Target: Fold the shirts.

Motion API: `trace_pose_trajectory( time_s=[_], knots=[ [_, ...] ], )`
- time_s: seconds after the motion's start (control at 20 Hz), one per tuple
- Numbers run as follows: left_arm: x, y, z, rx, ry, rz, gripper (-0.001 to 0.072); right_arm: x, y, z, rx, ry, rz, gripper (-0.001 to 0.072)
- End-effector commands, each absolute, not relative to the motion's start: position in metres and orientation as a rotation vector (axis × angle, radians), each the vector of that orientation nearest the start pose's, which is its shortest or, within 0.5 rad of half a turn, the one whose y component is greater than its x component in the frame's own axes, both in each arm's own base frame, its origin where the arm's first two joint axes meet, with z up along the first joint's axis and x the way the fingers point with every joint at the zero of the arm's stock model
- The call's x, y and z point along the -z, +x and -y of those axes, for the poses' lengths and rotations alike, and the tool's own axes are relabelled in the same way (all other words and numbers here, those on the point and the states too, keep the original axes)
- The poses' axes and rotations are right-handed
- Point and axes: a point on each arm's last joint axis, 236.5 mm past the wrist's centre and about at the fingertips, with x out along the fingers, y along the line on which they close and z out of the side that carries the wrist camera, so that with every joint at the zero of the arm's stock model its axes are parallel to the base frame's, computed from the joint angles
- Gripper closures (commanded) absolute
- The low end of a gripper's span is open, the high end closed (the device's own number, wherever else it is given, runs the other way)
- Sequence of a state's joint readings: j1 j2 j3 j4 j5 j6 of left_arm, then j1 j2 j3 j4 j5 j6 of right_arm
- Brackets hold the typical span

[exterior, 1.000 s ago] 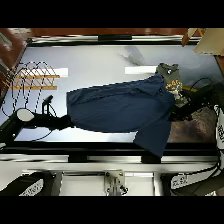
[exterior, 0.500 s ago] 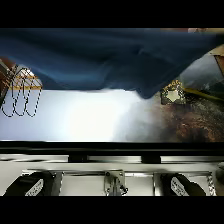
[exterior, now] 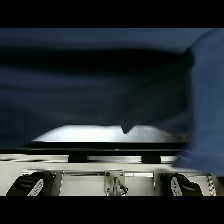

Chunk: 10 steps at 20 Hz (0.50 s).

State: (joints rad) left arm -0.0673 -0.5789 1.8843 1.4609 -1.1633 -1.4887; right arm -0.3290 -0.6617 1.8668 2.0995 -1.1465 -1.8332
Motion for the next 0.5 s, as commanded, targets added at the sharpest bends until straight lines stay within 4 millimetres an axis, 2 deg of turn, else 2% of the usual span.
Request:
trace_pose_trajectory(
  time_s=[0.0,0.1,0.2,0.35,0.4,0.45],
  knots=[
    [-0.501,0.163,0.026,0.132,0.060,0.022,0.0674,-0.473,0.219,-0.039,-0.151,-0.060,-0.136,0.0639],
    [-0.467,0.191,0.022,0.110,0.070,-0.081,0.0674,-0.416,0.247,-0.024,-0.155,-0.037,-0.383,0.0639],
    [-0.413,0.225,0.013,0.068,0.093,-0.232,0.0674,-0.344,0.277,-0.015,-0.184,0.087,-0.657,0.0639],
    [-0.283,0.280,0.010,0.044,0.086,-0.561,0.0675,-0.220,0.320,-0.020,-0.248,0.242,-0.996,0.0640],
    [-0.238,0.296,0.012,0.042,0.055,-0.660,0.0675,-0.182,0.337,-0.029,-0.263,0.258,-1.050,0.0640],
    [-0.203,0.313,0.014,0.030,0.020,-0.721,0.0675,-0.147,0.359,-0.044,-0.287,0.263,-1.069,0.0640]
  ],
)
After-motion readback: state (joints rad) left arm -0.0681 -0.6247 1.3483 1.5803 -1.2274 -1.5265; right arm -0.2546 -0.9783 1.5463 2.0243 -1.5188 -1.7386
